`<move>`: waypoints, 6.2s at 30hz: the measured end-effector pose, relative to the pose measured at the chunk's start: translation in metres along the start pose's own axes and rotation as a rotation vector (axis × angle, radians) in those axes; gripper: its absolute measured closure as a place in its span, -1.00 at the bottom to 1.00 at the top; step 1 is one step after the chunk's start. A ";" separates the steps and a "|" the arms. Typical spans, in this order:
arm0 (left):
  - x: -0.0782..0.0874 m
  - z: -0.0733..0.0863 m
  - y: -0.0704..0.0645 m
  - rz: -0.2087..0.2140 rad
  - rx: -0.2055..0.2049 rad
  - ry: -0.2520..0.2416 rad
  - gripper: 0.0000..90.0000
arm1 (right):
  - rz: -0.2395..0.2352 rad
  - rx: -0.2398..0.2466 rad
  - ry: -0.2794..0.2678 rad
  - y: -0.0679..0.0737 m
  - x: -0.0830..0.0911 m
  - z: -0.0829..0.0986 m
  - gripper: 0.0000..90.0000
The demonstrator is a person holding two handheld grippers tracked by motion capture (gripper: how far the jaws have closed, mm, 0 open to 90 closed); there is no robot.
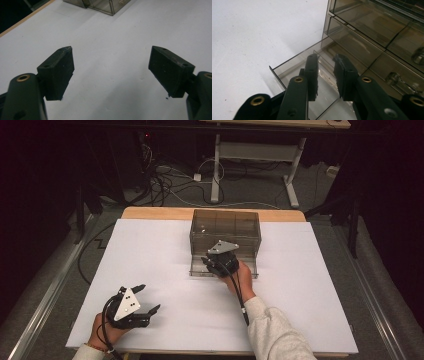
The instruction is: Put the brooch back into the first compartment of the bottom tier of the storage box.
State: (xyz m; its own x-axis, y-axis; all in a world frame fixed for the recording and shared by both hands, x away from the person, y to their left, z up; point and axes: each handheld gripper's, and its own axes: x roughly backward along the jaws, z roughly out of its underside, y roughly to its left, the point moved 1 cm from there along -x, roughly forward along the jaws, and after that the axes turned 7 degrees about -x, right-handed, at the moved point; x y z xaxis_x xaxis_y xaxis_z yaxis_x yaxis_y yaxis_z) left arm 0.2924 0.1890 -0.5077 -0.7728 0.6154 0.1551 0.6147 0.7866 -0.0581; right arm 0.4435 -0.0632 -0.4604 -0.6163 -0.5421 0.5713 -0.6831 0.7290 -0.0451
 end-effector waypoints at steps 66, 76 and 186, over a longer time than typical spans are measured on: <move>-0.001 0.001 -0.003 -0.004 -0.012 0.006 -0.54 | 0.099 -0.028 -0.158 -0.018 0.061 0.007 -0.61; -0.001 0.001 -0.003 -0.006 -0.015 0.008 -0.54 | 0.128 -0.008 -0.175 -0.018 0.074 0.011 -0.60; -0.002 0.000 -0.004 -0.015 -0.041 0.006 -0.54 | 0.257 0.064 -0.128 -0.044 0.197 0.121 -0.64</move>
State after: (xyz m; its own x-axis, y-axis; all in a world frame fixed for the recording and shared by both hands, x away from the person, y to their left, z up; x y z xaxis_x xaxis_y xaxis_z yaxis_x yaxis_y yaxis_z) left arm 0.2910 0.1844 -0.5077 -0.7810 0.6034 0.1612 0.6093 0.7928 -0.0153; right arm 0.3046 -0.2521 -0.4455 -0.8142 -0.3940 0.4265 -0.5186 0.8238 -0.2290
